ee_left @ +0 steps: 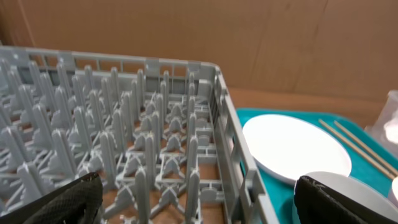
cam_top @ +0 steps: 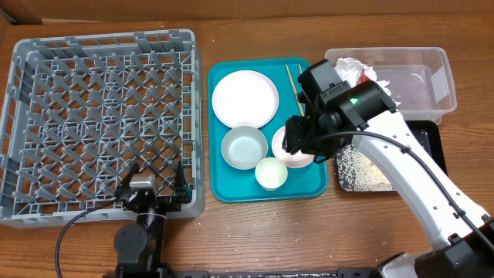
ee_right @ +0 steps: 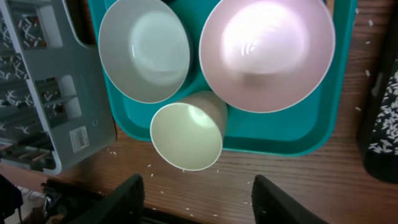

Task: Sort waste into correct bins and load items into the dishwasher
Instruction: 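Grasp the white cup with right gripper while left arm rises over rack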

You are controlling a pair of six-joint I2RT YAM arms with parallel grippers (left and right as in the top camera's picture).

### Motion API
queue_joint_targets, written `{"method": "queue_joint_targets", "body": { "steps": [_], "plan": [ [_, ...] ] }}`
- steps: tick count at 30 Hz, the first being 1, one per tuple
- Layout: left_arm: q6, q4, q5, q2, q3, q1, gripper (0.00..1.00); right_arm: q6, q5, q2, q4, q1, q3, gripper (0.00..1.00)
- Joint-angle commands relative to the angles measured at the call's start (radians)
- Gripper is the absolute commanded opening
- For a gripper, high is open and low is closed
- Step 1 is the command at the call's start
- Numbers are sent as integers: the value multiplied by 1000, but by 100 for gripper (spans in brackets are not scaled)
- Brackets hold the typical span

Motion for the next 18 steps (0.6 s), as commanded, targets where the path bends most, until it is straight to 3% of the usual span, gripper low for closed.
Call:
{"method": "queue_joint_targets", "body": {
  "steps": [1,9,18],
  "plan": [
    [-7,65,53,-8,-5,-6,100,-2,20,-31,6,6,23,59],
    [-6,32,139,6,105,-6,100,-1,19,-31,30,6,23,60],
    [1,-252,169,288,547,-6,100,-1,19,-31,65,6,23,62]
  ]
}}
